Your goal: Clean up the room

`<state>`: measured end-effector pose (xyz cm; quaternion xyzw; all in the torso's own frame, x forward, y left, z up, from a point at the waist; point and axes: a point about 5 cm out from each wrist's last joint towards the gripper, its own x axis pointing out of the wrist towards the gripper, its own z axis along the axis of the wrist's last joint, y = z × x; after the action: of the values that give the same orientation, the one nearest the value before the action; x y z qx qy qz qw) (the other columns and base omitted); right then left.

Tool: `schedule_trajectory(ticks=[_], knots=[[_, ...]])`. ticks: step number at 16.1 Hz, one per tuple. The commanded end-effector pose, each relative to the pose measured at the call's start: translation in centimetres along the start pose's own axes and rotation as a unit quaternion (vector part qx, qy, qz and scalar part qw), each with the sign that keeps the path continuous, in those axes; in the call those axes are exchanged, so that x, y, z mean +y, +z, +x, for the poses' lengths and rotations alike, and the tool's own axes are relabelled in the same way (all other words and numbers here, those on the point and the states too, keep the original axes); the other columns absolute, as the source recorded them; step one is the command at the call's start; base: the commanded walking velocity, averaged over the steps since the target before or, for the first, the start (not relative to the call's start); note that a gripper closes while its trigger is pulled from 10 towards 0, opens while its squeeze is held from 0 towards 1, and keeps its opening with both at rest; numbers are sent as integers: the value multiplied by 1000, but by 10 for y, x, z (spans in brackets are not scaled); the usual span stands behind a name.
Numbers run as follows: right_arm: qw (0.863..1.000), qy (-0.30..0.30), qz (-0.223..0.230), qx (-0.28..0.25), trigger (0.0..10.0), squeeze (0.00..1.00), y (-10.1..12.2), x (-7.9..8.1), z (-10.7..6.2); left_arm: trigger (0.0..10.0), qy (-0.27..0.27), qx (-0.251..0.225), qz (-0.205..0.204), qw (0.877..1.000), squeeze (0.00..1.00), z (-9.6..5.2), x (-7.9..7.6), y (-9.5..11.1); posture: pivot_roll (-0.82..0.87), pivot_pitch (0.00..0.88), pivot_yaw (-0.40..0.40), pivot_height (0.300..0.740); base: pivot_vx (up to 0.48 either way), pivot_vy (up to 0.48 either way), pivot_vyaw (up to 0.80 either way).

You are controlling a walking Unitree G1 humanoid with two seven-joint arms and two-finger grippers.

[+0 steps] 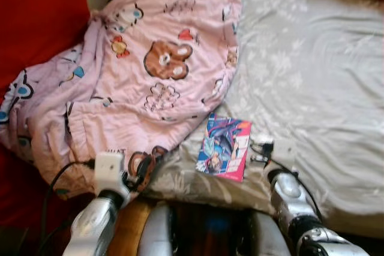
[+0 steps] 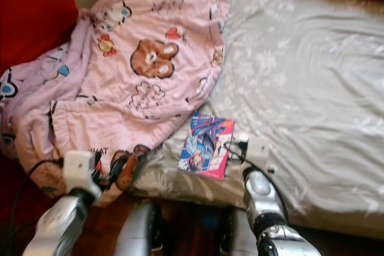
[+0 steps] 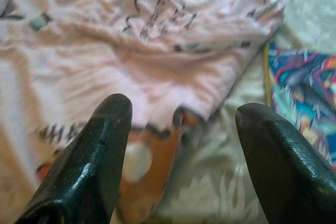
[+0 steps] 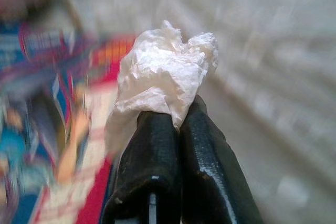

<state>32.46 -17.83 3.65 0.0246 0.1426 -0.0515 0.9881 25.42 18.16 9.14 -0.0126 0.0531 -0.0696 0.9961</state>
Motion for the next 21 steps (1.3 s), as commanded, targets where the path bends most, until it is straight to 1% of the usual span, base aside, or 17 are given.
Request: schedule_trajectory(ticks=[1,2,3,4,5,6,7,8,9,11,13,16,17,18,19,20,21], knots=[[1000,0,-1,1,39,0,-7,-2,-4,10000,16,14,0,1000,0,-2,6,-10,77,132,52,655,0,0,0],[1000,6,-11,-20,10000,0,-3,-3,-5,10000,20,14,-1,1000,0,2,7,-12,64,109,46,655,0,0,0],[999,12,1,-50,10000,0,1,-4,-8,10000,27,15,-2,1000,0,6,10,-16,43,79,37,655,0,0,0],[998,15,8,-65,10000,0,3,-5,-11,10000,32,16,-3,999,0,7,12,-19,34,64,31,655,0,0,0],[997,18,3,-77,10000,0,2,-7,-14,10000,35,17,-4,999,0,7,13,-21,30,57,27,655,0,0,0],[997,22,0,-78,10000,0,-1,-8,-18,10000,40,18,-4,999,0,8,14,-26,22,42,19,655,0,0,0],[995,26,2,-95,10000,0,-2,-9,-22,10000,50,20,-10,999,0,8,15,-29,15,36,16,655,0,0,0],[995,28,3,-96,10000,0,-2,-9,-23,10000,53,21,-12,998,0,9,16,-30,12,31,14,655,0,0,0],[996,20,-3,-88,10000,0,-5,-10,-21,10000,69,22,-18,997,0,12,19,-34,15,26,10,659,0,0,0],[996,24,1,-87,10000,0,-2,-8,-19,10000,74,20,-15,997,0,15,22,-36,12,8,4,678,0,0,0],[997,32,-1,-75,10000,0,-3,-6,-17,10000,76,20,-12,997,0,16,25,-39,17,0,-1,698,0,0,0],[999,35,-6,-40,10000,0,-16,-10,-20,10000,80,29,-16,996,0,18,27,-47,19,0,-3,723,0,0,0],[999,32,-11,-15,10000,0,-27,-13,-23,10000,77,43,-15,996,0,18,26,-54,15,0,-1,733,0,0,0],[999,29,-13,-3,10000,0,-32,-15,-25,10000,75,53,-15,996,0,17,26,-58,14,0,-1,738,0,0,0],[999,20,-14,24,10000,0,-43,-20,-28,10000,74,70,-17,995,0,17,27,-66,18,0,-2,740,0,0,0],[998,12,-12,53,10000,0,-54,-24,-32,10000,74,92,-20,993,0,17,28,-75,14,0,-1,740,0,0,0],[996,7,-22,83,10000,0,-65,-29,-37,10000,68,120,-16,990,0,17,29,-84,14,0,-1,740,0,0,0]])
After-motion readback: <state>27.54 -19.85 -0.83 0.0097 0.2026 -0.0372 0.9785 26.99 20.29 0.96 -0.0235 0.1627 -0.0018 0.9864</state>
